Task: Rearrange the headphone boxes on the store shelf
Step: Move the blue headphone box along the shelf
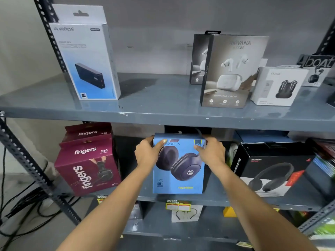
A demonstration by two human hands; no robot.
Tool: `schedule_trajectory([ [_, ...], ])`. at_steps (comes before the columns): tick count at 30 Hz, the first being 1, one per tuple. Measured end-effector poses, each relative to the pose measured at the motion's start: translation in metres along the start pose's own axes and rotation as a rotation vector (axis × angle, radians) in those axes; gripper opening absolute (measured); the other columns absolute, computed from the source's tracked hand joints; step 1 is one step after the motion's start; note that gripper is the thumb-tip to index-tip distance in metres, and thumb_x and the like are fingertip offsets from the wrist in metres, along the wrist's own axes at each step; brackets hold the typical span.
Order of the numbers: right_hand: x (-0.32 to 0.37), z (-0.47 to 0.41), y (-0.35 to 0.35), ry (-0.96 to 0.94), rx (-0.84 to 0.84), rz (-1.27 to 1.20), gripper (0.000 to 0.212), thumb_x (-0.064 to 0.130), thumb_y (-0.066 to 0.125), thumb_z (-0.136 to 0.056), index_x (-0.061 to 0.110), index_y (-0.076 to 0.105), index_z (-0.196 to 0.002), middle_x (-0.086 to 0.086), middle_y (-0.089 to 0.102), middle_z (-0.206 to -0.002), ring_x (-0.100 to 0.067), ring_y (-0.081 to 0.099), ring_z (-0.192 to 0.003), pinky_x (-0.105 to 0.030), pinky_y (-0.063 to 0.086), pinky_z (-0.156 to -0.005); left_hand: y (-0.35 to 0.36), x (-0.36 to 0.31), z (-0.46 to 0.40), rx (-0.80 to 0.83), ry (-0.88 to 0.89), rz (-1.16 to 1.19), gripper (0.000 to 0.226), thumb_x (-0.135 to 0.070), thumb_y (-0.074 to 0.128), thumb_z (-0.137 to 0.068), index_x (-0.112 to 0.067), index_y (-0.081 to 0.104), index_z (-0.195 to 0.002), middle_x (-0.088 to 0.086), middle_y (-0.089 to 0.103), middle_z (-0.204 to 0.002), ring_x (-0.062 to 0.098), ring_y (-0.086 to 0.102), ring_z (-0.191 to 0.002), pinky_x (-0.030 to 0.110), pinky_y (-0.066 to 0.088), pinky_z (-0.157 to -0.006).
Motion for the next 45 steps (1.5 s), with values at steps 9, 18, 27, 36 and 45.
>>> schedule_trajectory([
  [9, 0.045, 0.017, 0.033, -0.095, 0.225, 0.058, 0.065, 0.034, 0.088, -0.068, 0.015, 0.058, -0.123, -0.008, 0.070, -0.115, -0.033, 0.062, -0.113, -0.035, 0.051, -0.092, -0.070, 0.003, 0.041, -0.101, 0.037, -0.045, 0.035, -0.043, 0.073, -0.083, -0.017, 0.072, -0.107, 0.001, 0.070, -0.072, 0.027, 0.062, -0.068, 0.035, 0.049, -0.065],
  [18, 0.112, 0.002, 0.101, -0.205, 0.376, 0.086, 0.078, 0.018, 0.093, -0.064, 0.011, 0.055, -0.132, -0.010, 0.065, -0.129, -0.028, 0.062, -0.119, -0.033, 0.051, -0.100, -0.089, 0.038, 0.077, -0.247, 0.036, -0.005, 0.047, -0.008, 0.067, -0.091, -0.010, 0.058, -0.137, -0.005, 0.062, -0.075, 0.019, 0.056, -0.062, 0.030, 0.045, -0.064],
  [27, 0.132, -0.012, 0.158, -0.246, 0.428, -0.010, 0.078, 0.008, 0.091, -0.065, 0.008, 0.054, -0.134, -0.010, 0.062, -0.132, -0.028, 0.060, -0.121, -0.031, 0.050, -0.102, -0.075, 0.073, 0.080, -0.259, -0.076, -0.033, 0.061, -0.007, 0.058, -0.095, -0.027, 0.040, -0.150, -0.008, 0.067, -0.091, 0.017, 0.066, -0.079, 0.024, 0.041, -0.074],
  [36, 0.098, -0.014, 0.151, -0.227, 0.346, -0.321, 0.089, -0.010, 0.080, -0.070, 0.021, 0.043, -0.145, -0.007, 0.053, -0.142, -0.029, 0.054, -0.129, -0.042, 0.050, -0.106, -0.075, 0.062, 0.078, -0.362, 0.092, -0.141, 0.076, -0.007, 0.072, -0.086, -0.011, 0.033, -0.150, 0.017, 0.043, -0.130, 0.034, 0.054, -0.110, 0.044, 0.050, -0.091],
  [45, -0.016, 0.028, 0.024, -0.207, 0.026, -0.414, 0.058, -0.018, 0.064, -0.081, 0.005, 0.058, -0.134, -0.011, 0.061, -0.123, -0.023, 0.062, -0.117, -0.017, 0.047, -0.101, 0.002, -0.030, 0.089, -0.236, 0.456, 0.001, 0.045, -0.014, 0.067, -0.089, -0.014, 0.053, -0.132, 0.001, 0.039, -0.127, 0.023, 0.044, -0.118, 0.027, 0.032, -0.104],
])
Point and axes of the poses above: each hand's wrist, its own z-axis away from the middle knuckle, its own y-axis out of the palm, x = y × z, the point moved 10 cm from there along -z, towards the middle knuckle
